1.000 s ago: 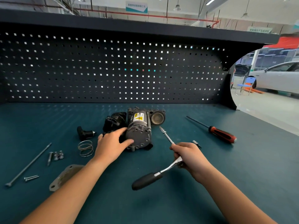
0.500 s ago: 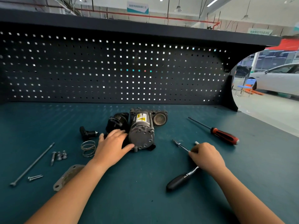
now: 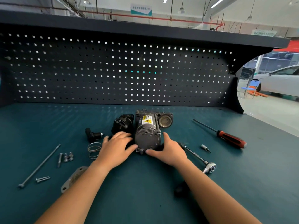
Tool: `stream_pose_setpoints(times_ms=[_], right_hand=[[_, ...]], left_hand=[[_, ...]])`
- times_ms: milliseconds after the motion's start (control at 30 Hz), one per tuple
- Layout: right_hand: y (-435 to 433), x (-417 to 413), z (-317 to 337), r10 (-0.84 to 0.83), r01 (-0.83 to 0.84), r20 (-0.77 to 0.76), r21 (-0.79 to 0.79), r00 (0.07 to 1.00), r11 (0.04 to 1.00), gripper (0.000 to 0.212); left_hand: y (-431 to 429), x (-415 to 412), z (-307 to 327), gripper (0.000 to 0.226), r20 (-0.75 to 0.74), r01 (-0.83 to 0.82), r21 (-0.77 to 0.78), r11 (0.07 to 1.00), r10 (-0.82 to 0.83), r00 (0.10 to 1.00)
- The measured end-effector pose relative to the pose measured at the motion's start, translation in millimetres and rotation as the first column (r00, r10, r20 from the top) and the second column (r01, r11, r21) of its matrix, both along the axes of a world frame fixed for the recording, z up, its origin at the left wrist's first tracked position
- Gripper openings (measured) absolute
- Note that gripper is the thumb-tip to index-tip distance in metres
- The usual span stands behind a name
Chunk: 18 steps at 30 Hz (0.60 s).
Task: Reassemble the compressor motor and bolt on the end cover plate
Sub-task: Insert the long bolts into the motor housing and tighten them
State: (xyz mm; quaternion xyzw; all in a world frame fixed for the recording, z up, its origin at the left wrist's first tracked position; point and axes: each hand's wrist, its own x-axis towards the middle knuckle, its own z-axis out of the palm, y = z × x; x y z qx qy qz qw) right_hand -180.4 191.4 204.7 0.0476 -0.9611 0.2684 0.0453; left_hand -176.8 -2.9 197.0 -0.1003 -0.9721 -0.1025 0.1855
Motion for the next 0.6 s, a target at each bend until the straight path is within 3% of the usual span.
stream_pose_setpoints(times_ms=[167,467,600], right_hand=[[-4.3,-4.7,-2.8,0.002,-0.006,-0.095,-0.037,0.995,0.999,0.081],[-9.3,-10.2,-3.2,0.069,-0.083,-0.102,-0.139,0.992,0.987,0.083],[-9.9,-12.7,0.3,0.075,-0.085,-0.107,-0.1,0.991,0.991,0.079]], left_hand=[[2.1,-2.5,-3.5,0.036,-0.051,-0.024,0.072,0.997,0.028,0.998],[8.1,-0.4,-5.2,0.036,-0.087,-0.055,0.117,0.992,0.066,0.994],[10.8,2.0,-5.9,0.04,-0.131,-0.095,0.11,0.989,0.109,0.985]])
